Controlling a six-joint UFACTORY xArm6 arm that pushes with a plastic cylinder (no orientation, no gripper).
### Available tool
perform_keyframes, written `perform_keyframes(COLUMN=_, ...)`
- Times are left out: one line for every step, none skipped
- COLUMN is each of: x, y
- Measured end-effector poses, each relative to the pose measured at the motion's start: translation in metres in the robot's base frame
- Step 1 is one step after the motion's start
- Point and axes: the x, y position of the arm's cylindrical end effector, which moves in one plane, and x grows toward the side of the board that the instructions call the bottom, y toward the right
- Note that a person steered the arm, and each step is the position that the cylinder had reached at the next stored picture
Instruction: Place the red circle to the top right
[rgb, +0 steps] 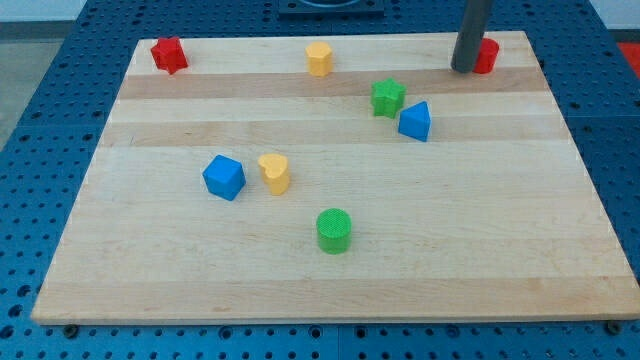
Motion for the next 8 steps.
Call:
perform_keyframes(x=0.0, y=0.008)
perform_keyframes(x=0.0, y=0.01)
perform_keyframes(x=0.0, y=0.011)
perform_keyframes(x=0.0, y=0.011)
perform_keyframes(x=0.0, y=0.011)
perform_keyframes(x=0.001, y=0.011)
perform_keyframes(x=0.002, y=0.011)
perform_keyframes(x=0.027, y=0.01)
